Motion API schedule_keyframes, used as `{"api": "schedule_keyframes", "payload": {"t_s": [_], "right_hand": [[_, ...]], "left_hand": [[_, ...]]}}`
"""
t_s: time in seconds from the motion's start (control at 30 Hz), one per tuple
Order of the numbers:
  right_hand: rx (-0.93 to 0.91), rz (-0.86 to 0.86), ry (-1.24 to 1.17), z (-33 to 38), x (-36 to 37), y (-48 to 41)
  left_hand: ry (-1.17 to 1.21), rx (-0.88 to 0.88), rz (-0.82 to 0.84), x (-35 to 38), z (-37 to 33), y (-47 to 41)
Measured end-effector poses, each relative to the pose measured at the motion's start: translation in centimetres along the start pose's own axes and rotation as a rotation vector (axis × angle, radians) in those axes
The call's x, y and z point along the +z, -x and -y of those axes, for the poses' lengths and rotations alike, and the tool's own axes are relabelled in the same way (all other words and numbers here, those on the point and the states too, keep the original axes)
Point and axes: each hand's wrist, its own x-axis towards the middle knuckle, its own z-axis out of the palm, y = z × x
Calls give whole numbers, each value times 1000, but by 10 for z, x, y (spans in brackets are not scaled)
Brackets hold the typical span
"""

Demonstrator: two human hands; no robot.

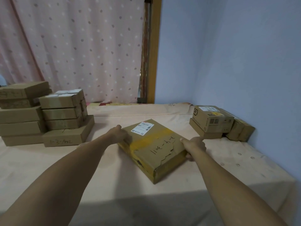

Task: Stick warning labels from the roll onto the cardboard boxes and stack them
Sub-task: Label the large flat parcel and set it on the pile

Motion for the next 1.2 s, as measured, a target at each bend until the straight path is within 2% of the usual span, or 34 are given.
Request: {"api": "schedule_keyframes", "payload": {"t_s": [0.13,0.23,0.33,0.5,0.63,0.7,0.83,0.97,1.07,1.2], "right_hand": [[-7,42,-98,4,5,3],[-83,124,-93,10,13,0],[-131,201,21,6,37,-37],[-246,283,111,29,27,17],[-301,347,140,32,34,21],[-343,336,167,36,41,22],[-420,245,280,38,52,24],[-467,188,356,40,52,32],[-530,123,355,44,58,40],[-610,94,357,49,70,49]], "left_hand": [[-61,-47,-80,-1,-3,-5],[-115,-81,-91,-4,-6,1],[-173,-135,37,-9,-5,11],[-118,-182,208,-29,11,30],[-77,-210,301,-46,25,41],[-80,-197,252,-52,31,45],[-67,-151,14,-62,51,39],[-284,-78,-199,-74,79,38],[-463,-13,-252,-69,98,39],[-487,-20,-154,-52,113,41]]}}
